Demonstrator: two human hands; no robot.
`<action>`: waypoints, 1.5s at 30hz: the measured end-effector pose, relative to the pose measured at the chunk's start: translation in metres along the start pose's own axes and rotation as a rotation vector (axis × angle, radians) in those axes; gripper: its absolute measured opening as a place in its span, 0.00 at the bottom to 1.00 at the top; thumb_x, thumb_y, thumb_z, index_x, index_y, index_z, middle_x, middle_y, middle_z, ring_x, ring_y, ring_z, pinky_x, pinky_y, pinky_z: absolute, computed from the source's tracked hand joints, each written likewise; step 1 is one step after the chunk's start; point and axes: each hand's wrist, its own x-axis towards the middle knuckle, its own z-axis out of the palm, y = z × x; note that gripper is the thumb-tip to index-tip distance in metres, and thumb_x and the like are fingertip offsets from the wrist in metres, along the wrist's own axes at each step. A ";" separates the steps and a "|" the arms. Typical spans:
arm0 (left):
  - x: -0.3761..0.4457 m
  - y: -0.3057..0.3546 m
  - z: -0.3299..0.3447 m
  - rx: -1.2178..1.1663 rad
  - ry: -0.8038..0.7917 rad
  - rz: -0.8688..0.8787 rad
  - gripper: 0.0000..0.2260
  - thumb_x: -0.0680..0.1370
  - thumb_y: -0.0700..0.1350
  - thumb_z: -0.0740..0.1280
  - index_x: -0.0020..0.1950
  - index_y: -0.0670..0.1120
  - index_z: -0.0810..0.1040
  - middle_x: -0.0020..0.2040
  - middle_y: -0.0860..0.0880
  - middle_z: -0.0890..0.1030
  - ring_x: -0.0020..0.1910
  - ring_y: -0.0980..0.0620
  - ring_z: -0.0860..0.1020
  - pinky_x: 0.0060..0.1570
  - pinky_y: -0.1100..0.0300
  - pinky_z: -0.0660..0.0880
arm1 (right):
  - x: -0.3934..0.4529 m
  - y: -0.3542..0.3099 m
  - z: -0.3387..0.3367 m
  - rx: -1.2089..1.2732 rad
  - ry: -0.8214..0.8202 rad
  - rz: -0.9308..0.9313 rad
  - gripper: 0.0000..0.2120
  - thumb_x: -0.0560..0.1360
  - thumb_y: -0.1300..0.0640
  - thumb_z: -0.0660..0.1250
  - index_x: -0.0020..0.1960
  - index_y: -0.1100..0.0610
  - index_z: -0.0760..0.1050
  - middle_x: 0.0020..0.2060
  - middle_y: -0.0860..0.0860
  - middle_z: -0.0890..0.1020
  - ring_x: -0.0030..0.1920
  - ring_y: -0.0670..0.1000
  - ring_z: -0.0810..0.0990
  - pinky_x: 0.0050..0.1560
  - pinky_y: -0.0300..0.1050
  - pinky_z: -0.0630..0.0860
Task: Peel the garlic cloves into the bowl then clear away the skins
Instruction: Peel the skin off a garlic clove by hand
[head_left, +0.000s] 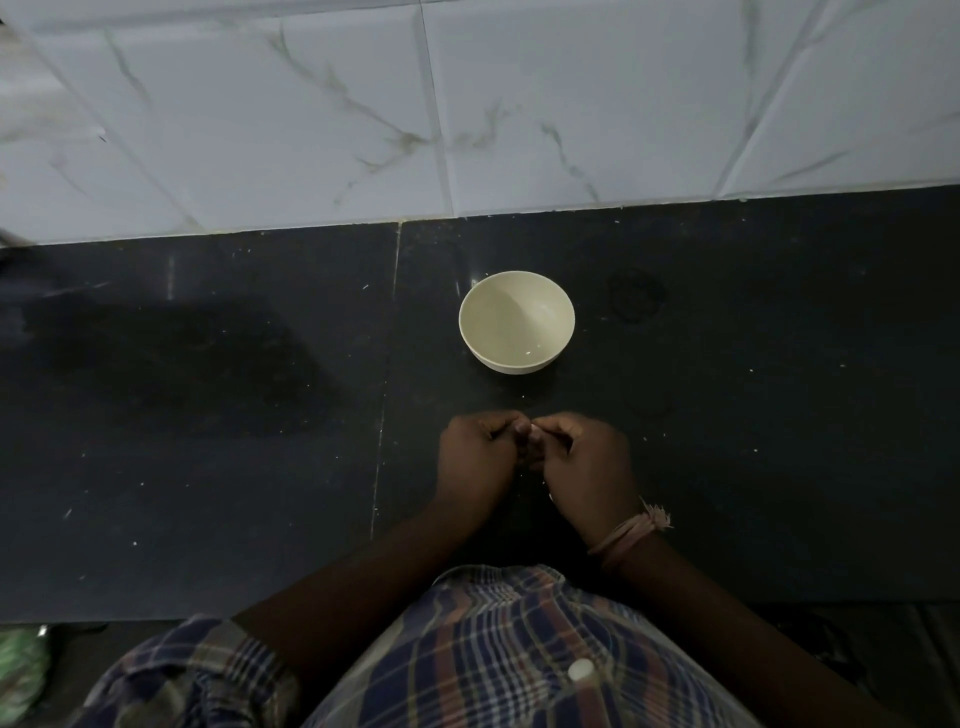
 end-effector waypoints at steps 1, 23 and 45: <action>0.000 0.000 0.000 0.007 -0.004 0.001 0.10 0.78 0.39 0.67 0.39 0.45 0.84 0.34 0.47 0.84 0.35 0.51 0.82 0.41 0.47 0.80 | 0.001 0.001 0.000 0.015 -0.010 0.014 0.09 0.77 0.63 0.69 0.52 0.55 0.86 0.44 0.49 0.87 0.45 0.46 0.85 0.51 0.50 0.83; 0.009 -0.023 -0.018 -0.577 0.105 -0.531 0.09 0.78 0.28 0.67 0.49 0.39 0.84 0.48 0.39 0.85 0.47 0.47 0.85 0.43 0.61 0.81 | 0.006 0.011 0.023 0.693 -0.016 0.488 0.05 0.77 0.65 0.72 0.52 0.64 0.82 0.46 0.62 0.86 0.43 0.53 0.86 0.46 0.42 0.83; -0.010 0.001 -0.018 -0.561 0.023 -0.261 0.07 0.78 0.33 0.70 0.55 0.36 0.84 0.46 0.39 0.87 0.43 0.47 0.86 0.43 0.59 0.82 | -0.002 -0.008 0.018 0.250 -0.043 0.165 0.05 0.79 0.63 0.69 0.52 0.58 0.83 0.40 0.50 0.86 0.37 0.43 0.84 0.34 0.37 0.80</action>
